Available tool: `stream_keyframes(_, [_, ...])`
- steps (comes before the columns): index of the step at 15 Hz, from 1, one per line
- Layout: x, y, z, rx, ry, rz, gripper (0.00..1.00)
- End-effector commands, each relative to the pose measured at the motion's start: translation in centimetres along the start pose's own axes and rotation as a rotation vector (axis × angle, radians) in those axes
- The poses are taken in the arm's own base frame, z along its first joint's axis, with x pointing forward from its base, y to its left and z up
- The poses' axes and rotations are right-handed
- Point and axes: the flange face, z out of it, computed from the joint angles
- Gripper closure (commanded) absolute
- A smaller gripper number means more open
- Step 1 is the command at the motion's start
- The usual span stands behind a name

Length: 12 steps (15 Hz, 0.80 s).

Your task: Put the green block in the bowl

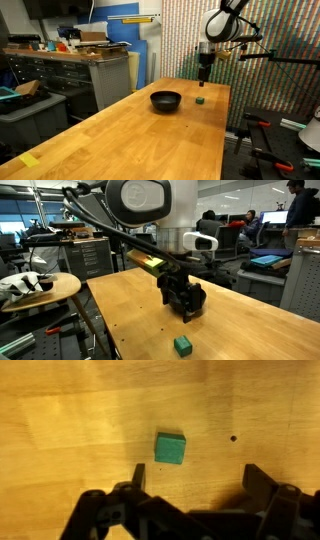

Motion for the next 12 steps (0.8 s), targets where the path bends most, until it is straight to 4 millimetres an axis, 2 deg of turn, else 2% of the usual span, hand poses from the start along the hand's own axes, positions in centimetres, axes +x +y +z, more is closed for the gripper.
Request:
stream_keyframes(1, [0.6,0.6,1.9,-0.009,0.029,-0.026,0.00])
stream_keyframes(8, [0.1,1.3,6.0,0.003,-0.010,-0.047,0.00])
stream_keyframes(12, [0.0,1.7,7.6,0.025,-0.034,-0.041,0.00])
